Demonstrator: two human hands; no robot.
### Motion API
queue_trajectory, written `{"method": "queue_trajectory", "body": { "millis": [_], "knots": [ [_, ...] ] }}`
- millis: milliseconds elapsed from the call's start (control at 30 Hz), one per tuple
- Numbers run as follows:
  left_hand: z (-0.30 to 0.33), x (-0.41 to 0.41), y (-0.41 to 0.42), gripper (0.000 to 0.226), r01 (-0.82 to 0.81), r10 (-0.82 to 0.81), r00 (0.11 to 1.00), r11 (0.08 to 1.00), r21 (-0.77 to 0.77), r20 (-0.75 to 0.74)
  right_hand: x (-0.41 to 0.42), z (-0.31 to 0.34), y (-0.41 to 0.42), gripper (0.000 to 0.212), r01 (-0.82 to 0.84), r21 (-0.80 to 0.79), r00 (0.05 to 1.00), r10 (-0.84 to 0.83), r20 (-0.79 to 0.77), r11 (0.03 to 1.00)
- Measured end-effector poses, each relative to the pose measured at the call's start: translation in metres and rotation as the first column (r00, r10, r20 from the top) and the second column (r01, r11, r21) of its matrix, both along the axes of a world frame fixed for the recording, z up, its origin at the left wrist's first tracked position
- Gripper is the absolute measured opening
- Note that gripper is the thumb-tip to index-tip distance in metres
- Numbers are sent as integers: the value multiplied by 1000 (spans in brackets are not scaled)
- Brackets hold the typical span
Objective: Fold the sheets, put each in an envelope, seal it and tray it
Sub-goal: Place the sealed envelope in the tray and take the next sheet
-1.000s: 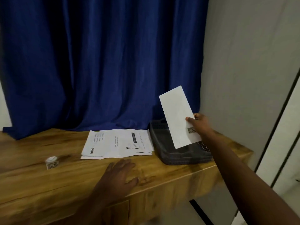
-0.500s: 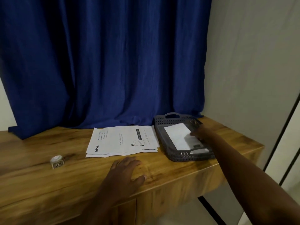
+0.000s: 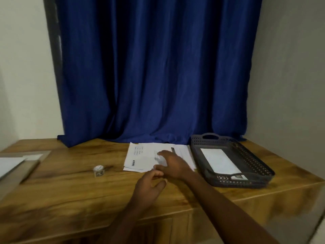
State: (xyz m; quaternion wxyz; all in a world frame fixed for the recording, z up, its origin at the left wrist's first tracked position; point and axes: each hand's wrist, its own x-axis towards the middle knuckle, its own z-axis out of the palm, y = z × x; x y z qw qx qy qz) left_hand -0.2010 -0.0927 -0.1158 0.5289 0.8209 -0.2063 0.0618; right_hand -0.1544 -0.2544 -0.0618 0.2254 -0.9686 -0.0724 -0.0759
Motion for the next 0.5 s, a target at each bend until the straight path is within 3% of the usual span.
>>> {"method": "queue_trajectory", "body": {
  "millis": [100,233,400,500],
  "knots": [
    [4,-1,37,27,-23,22,999,1000,-18,-49,14,-24,29,74,23,-14,999,-23,23,1000],
    [0,-5,115,27,-152,121,985,944,292,120,28,-46,37,75,-3,-197,998,-9,-60,980],
    [-4,-13,147,27,-263,228,956,946,192,186,27,-53,36,56,13,-222,994,11,107,975],
    [-8,-10,141,38,-281,216,946,918,279,244,25,-53,38,46,18,-255,980,34,198,967]
  ]
}}
